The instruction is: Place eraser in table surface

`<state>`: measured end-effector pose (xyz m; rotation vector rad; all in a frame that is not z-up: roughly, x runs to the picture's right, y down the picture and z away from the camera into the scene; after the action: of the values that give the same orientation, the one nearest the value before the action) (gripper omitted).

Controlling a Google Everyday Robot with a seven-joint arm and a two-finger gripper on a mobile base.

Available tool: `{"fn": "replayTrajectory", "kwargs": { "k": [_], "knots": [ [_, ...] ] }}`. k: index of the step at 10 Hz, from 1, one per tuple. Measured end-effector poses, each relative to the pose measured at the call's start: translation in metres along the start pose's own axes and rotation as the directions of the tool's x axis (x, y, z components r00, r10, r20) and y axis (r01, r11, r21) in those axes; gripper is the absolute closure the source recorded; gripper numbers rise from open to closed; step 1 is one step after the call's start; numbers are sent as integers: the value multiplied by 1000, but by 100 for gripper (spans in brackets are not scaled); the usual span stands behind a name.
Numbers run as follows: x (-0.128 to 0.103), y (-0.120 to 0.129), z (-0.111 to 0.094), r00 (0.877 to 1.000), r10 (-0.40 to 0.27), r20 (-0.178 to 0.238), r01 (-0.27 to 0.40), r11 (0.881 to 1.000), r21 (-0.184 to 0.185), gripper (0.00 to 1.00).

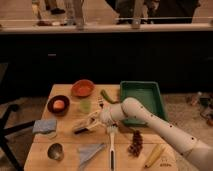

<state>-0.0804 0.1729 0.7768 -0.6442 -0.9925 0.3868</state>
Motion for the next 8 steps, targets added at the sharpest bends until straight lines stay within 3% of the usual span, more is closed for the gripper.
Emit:
{"fn": "replayTrajectory", "kwargs": {
  "k": [7, 8],
  "knots": [
    [0, 0, 0, 1000, 0, 0, 0, 1000, 1, 99],
    [0, 0, 0, 1000, 0, 0, 0, 1000, 1, 91]
  ]
}}
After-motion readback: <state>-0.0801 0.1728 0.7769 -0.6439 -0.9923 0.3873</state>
